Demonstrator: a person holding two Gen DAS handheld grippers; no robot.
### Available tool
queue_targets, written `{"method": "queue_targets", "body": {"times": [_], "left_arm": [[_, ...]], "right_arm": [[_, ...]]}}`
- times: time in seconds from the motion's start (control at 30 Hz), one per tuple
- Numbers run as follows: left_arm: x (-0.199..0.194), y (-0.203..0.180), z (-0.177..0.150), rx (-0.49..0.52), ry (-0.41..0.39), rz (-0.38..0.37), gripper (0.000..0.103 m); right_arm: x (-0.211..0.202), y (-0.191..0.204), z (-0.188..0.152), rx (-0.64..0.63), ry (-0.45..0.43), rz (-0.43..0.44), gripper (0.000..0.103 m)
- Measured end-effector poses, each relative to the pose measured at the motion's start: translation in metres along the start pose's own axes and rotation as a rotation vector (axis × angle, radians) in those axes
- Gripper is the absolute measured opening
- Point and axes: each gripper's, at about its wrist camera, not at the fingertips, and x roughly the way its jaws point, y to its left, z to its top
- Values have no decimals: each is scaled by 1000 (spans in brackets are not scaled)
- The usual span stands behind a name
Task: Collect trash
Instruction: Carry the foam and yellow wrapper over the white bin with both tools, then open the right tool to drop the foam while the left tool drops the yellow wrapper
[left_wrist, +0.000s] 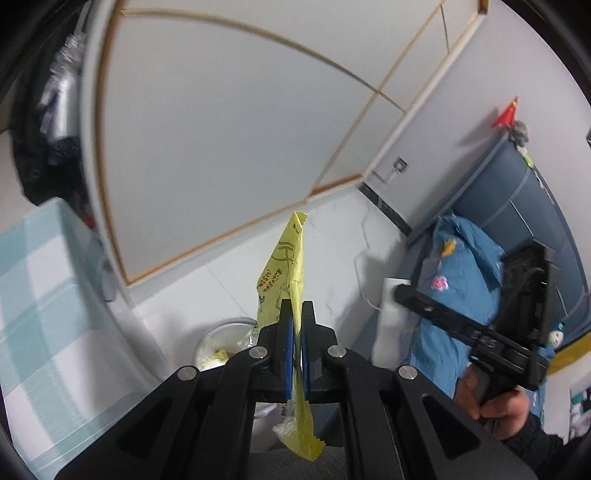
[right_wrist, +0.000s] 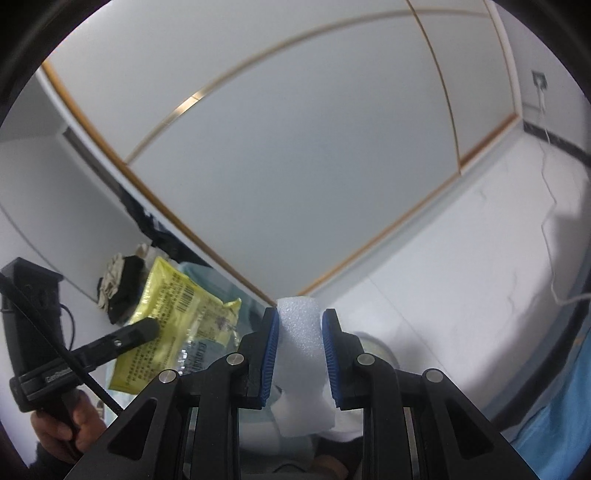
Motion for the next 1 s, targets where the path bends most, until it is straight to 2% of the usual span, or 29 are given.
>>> {"method": "queue_targets", "body": {"times": [0.27, 0.43, 0.7, 0.87, 0.93, 1.0], "left_arm": [[53, 13, -7, -45, 125, -9, 0], [74, 21, -10, -68, 192, 0, 0], [96, 35, -18, -138, 260, 0, 0], [106, 33, -20, -148, 288, -2, 0], [109, 33, -20, -147, 297, -1, 0], [113, 34, -22, -148, 312, -5, 0]], "right_arm": [[71, -37, -16, 75, 134, -22, 23], [110, -44, -29, 89, 214, -25, 24], [139, -51, -30, 109, 290, -21, 27], [131, -53, -37, 95, 303, -17, 35], [118, -53, -39, 91, 284, -11, 43], [106, -54, -40, 95, 263, -23, 56]]}}
